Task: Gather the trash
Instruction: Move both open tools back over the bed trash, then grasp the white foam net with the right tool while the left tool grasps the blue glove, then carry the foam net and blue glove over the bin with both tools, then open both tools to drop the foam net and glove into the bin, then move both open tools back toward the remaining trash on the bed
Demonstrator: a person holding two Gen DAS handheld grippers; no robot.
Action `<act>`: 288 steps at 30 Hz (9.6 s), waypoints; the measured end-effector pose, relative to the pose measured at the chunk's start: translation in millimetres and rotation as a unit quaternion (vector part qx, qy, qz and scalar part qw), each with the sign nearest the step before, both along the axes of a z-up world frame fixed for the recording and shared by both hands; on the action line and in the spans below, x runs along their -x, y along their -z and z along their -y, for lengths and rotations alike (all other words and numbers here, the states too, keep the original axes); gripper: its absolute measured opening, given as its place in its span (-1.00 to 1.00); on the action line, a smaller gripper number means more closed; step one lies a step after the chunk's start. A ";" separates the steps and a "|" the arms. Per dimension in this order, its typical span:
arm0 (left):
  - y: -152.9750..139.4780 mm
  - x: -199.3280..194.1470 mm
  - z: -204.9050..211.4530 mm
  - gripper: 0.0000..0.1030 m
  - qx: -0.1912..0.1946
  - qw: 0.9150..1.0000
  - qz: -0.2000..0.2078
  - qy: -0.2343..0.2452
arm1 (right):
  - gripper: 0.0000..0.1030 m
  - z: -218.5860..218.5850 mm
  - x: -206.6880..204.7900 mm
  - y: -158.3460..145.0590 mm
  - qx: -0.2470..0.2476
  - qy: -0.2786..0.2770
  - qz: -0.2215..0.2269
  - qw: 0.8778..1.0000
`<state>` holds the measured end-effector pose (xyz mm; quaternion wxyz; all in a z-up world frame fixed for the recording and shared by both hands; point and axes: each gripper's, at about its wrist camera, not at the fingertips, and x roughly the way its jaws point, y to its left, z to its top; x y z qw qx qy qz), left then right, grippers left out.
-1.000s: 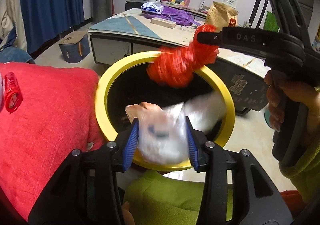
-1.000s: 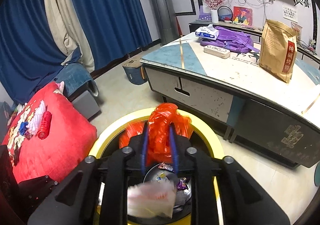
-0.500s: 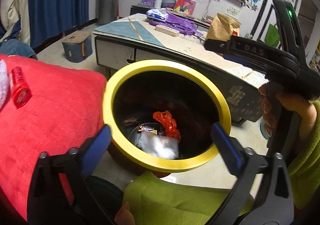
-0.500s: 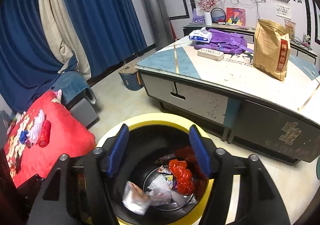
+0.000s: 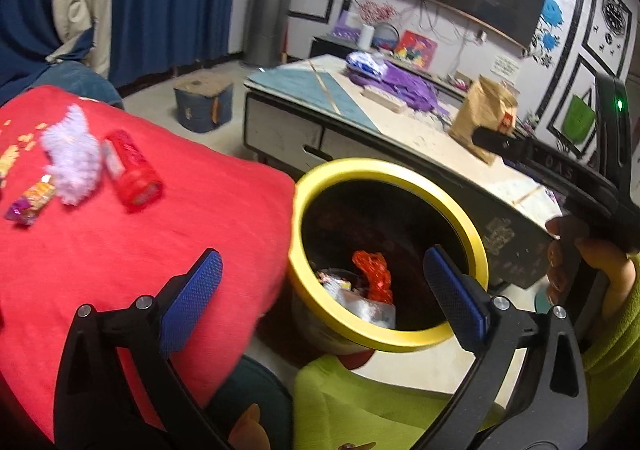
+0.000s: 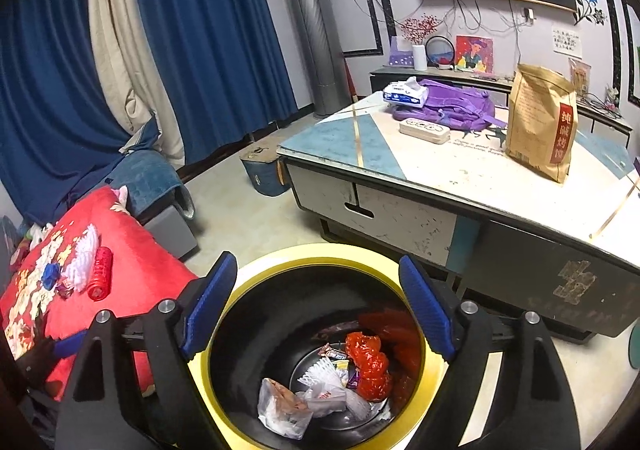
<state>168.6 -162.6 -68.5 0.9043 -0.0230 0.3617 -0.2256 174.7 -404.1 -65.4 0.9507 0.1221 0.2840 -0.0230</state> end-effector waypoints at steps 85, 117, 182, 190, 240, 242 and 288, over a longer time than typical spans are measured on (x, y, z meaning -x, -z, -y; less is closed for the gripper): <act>-1.5 -96.2 -330.0 0.05 0.032 0.937 -0.094 -0.334 | -0.42 -358.5 -106.1 24.7 0.127 -0.314 -0.085 0.937; -54.0 -11.7 -310.8 -0.92 0.090 0.954 -0.004 -0.286 | -0.64 -301.8 -14.8 6.3 0.015 -0.335 -0.039 0.941; -61.6 24.5 -46.0 -0.92 0.039 0.998 0.039 0.006 | -0.64 -97.5 40.9 -30.4 0.047 -0.148 0.000 0.988; -45.9 18.6 -5.6 -0.92 0.017 0.999 0.029 0.043 | -0.64 -58.8 36.5 -9.9 0.041 -0.098 -0.018 0.994; 25.2 -22.6 72.4 0.16 -0.049 0.994 -0.037 0.085 | -0.03 15.8 12.6 55.1 -0.038 -0.023 -0.098 0.994; 21.4 -20.6 68.4 0.44 -0.050 0.995 -0.029 0.078 | 0.03 15.8 13.7 54.2 -0.035 -0.020 -0.095 0.995; -75.7 26.4 -156.8 0.79 -0.032 0.966 0.076 -0.245 | 0.52 -171.6 45.3 -41.5 0.024 -0.217 0.015 0.976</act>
